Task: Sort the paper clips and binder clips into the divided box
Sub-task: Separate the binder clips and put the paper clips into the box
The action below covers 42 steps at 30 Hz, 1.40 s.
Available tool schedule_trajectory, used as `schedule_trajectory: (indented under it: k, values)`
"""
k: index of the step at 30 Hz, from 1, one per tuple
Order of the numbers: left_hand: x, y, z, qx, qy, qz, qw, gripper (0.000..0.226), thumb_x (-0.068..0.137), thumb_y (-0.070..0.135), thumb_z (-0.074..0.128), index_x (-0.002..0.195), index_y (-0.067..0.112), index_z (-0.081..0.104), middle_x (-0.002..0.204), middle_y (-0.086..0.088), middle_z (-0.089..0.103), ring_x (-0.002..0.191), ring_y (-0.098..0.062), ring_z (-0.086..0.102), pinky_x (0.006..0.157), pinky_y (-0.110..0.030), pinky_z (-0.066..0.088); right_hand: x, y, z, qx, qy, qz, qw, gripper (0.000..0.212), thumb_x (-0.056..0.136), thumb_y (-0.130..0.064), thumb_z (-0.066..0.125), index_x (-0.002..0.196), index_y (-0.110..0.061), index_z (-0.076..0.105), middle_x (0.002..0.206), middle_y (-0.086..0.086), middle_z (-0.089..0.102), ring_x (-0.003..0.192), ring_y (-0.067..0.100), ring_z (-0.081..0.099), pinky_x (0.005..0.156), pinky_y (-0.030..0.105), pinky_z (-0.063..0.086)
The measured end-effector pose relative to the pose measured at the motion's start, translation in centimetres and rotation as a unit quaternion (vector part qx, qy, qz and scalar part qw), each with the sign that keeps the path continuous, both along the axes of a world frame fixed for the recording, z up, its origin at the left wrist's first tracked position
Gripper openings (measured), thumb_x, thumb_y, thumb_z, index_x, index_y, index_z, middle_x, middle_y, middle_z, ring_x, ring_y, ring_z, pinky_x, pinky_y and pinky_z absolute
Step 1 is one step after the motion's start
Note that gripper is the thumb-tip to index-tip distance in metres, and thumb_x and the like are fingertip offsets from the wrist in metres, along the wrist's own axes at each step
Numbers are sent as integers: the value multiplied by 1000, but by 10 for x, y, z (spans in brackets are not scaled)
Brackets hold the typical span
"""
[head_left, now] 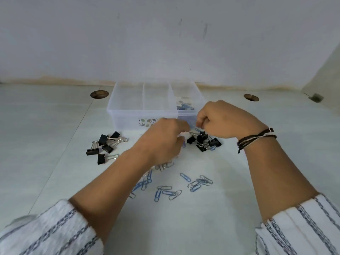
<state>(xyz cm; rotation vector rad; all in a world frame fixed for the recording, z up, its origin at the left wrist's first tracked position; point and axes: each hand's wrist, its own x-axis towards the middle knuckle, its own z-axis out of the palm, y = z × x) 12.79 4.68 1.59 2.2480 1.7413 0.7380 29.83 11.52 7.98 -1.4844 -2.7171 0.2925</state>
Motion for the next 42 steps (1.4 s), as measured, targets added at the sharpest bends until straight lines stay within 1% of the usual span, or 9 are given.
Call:
schedule_trajectory:
  k: [5, 10, 19, 24, 28, 31, 36, 40, 42]
  values:
    - [-4, 7, -15, -37, 54, -20, 998, 35, 93, 12, 56, 128, 13, 64, 123, -10, 68, 110, -30, 63, 90, -42, 54, 2, 3, -12, -38, -76, 3, 996, 45, 86, -4, 52, 118, -25, 76, 119, 3, 73, 100, 24, 68, 90, 39, 58]
    - [-11, 10, -18, -18, 38, -17, 999, 32, 91, 9, 56, 121, 12, 67, 118, -8, 70, 105, -28, 64, 88, -40, 55, 15, 6, -2, -73, -74, -12, 995, 47, 86, 2, 48, 103, -30, 78, 106, -3, 72, 100, 18, 66, 87, 32, 54]
    - [-10, 8, -17, -22, 33, -40, 998, 46, 91, 0, 48, 135, 12, 58, 129, -11, 66, 119, -28, 59, 96, -38, 51, 7, 7, -13, -76, -103, -16, 992, 58, 93, -4, 42, 139, -32, 61, 153, 5, 49, 128, 26, 52, 94, 30, 41]
    - [-16, 7, -12, -24, 36, -33, 999, 48, 86, -3, 47, 130, 16, 58, 125, -5, 69, 114, -25, 62, 92, -39, 53, -3, -1, -10, -65, -103, -5, 993, 55, 92, -2, 42, 136, -25, 65, 143, 7, 59, 105, 24, 56, 70, 23, 42]
    - [-17, 6, -11, -44, 41, -42, 997, 56, 82, -7, 47, 132, 17, 55, 130, -7, 66, 118, -27, 61, 95, -42, 53, 2, 5, -13, -48, -118, -31, 991, 44, 89, -3, 45, 125, -10, 71, 130, 18, 66, 118, 37, 61, 100, 45, 52]
    - [-17, 4, -9, -56, 51, -63, 995, 56, 82, -8, 47, 130, 19, 58, 128, -6, 68, 118, -24, 63, 97, -41, 53, -4, -1, -12, -65, -127, -4, 990, 53, 91, -2, 43, 135, -20, 66, 141, 11, 60, 123, 33, 56, 102, 40, 48]
    - [-32, 3, 1, -40, 9, -61, 997, 43, 80, -9, 44, 103, 17, 71, 98, 2, 75, 95, -16, 70, 86, -38, 58, -25, -14, -17, -92, -96, 82, 988, 53, 90, -3, 42, 130, -26, 68, 125, -1, 68, 79, 9, 56, 62, 23, 40]
    - [-52, 2, 11, -13, 0, 11, 1000, 38, 79, -8, 44, 97, 13, 69, 89, -1, 73, 83, -14, 68, 80, -40, 59, -31, -14, -22, -51, -58, 108, 991, 53, 88, -1, 45, 133, -18, 66, 136, 4, 61, 118, 24, 58, 95, 33, 49]
    - [-64, 1, 16, -31, 17, 51, 998, 37, 81, -4, 43, 99, 15, 69, 92, -3, 73, 87, -20, 69, 81, -43, 58, -35, -14, -30, -25, -76, 130, 988, 46, 82, 2, 46, 124, -1, 65, 118, 15, 59, 110, 33, 58, 94, 45, 49]
